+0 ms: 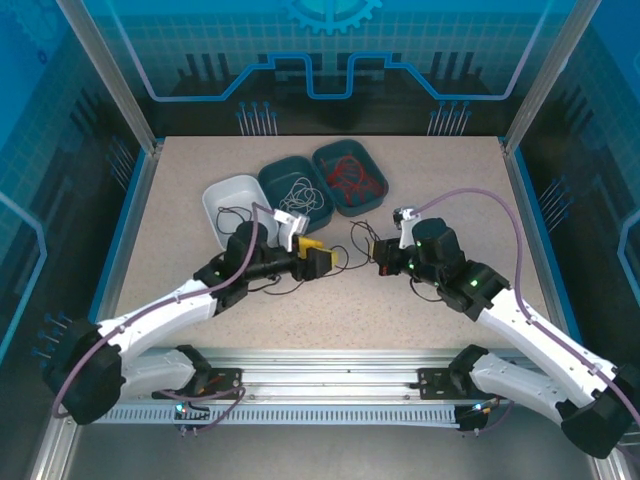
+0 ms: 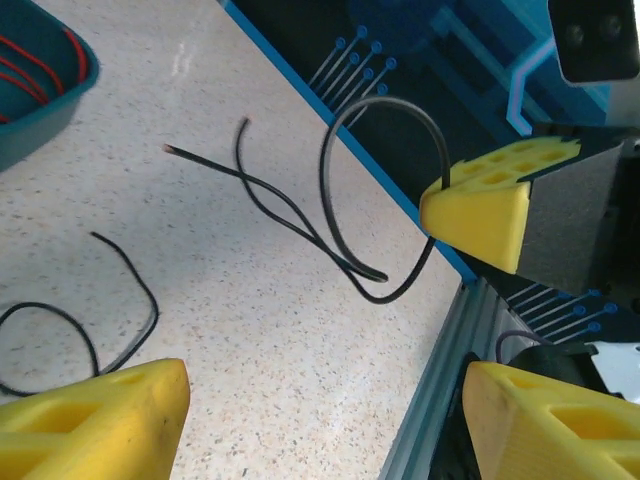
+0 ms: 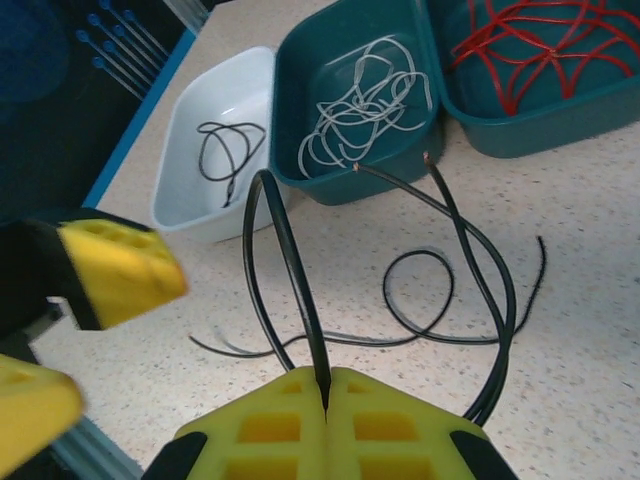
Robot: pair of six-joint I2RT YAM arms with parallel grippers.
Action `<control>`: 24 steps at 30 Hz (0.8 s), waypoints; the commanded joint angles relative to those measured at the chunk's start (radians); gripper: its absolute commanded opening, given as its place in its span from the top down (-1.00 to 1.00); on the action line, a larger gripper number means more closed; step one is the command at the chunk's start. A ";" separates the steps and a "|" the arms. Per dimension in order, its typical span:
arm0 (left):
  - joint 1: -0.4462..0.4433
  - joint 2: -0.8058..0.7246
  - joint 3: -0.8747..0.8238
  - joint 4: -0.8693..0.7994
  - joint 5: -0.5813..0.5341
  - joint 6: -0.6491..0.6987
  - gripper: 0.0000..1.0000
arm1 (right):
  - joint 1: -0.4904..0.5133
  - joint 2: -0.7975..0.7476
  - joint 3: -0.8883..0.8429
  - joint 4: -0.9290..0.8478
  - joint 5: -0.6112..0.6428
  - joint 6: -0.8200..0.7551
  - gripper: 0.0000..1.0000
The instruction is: Untangle the cables
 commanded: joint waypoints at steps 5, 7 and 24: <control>-0.064 0.133 0.111 0.108 0.017 0.023 -0.40 | -0.011 0.024 0.000 0.090 -0.089 0.028 1.00; -0.070 0.159 0.122 0.132 0.010 0.005 -0.33 | -0.012 0.027 -0.002 0.095 -0.098 0.029 1.00; -0.070 0.073 0.154 -0.131 -0.395 0.125 0.75 | -0.011 -0.003 0.056 -0.103 0.043 -0.036 1.00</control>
